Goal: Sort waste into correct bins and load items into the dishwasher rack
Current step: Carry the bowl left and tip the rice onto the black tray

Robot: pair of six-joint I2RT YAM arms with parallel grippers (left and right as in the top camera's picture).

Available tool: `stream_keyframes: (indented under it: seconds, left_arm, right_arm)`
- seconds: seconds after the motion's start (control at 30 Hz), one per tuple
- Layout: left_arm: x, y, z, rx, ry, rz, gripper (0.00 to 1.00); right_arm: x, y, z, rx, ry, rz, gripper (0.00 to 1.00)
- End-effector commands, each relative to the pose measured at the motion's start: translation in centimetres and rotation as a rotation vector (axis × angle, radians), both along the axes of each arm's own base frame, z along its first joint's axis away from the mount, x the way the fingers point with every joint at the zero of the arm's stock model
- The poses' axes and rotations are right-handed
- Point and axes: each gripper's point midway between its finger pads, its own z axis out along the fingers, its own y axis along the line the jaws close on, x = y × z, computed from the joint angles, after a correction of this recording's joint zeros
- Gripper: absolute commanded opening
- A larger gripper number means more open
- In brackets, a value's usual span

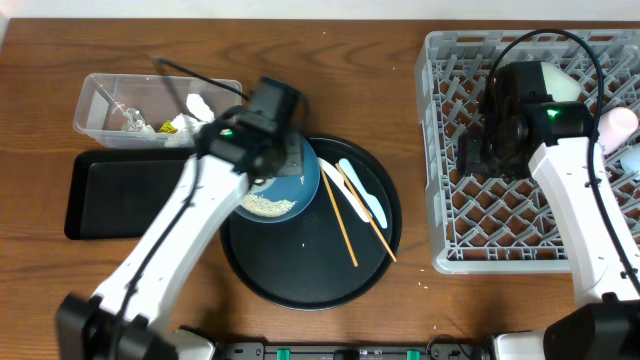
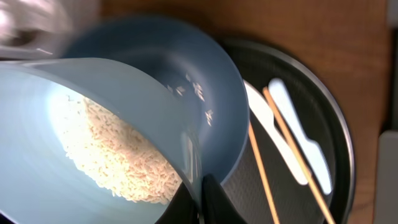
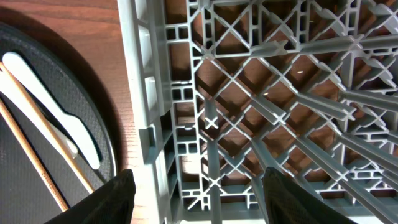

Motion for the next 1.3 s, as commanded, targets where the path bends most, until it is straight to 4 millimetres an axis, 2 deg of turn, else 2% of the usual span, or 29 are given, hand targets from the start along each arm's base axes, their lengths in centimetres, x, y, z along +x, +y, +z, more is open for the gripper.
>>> stream_keyframes:
  seconds: [0.0, 0.13, 0.3, 0.5, 0.63, 0.9, 1.1, 1.27]
  left_arm:
    - [0.9, 2.6, 3.3, -0.019, -0.091, 0.06, 0.06]
    - [1.3, 6.3, 4.6, -0.056, -0.115, 0.162, 0.06]
    - [1.5, 8.2, 4.4, -0.257, -0.061, 0.179, 0.06]
    - [1.4, 11.9, 4.8, -0.405, -0.085, 0.159, 0.06]
    - [1.4, 13.6, 5.2, -0.503, -0.122, 0.124, 0.06]
    - [2.0, 16.5, 3.6, -0.757, -0.145, 0.11, 0.06]
    - [2.8, 18.2, 3.6, -0.994, -0.222, 0.071, 0.06]
    - [3.2, 20.4, 2.9, -1.137, -0.257, 0.11, 0.06]
  right_arm:
    - [-0.1, -0.2, 0.0, -0.018, 0.001, -0.01, 0.63]
    - [-0.1, -0.2, 0.0, -0.017, 0.002, -0.01, 0.63]
    - [-0.1, -0.3, 0.0, -0.018, 0.003, -0.012, 0.63]
    - [-0.1, -0.4, 0.0, -0.025, 0.002, -0.013, 0.63]
    - [-0.1, -0.4, 0.0, -0.025, 0.003, -0.013, 0.63]
    - [-0.1, -0.4, 0.0, -0.025, 0.004, -0.013, 0.63]
    - [-0.1, -0.4, 0.0, -0.025, 0.004, -0.013, 0.63]
    - [-0.1, -0.4, 0.0, -0.025, 0.004, -0.013, 0.63]
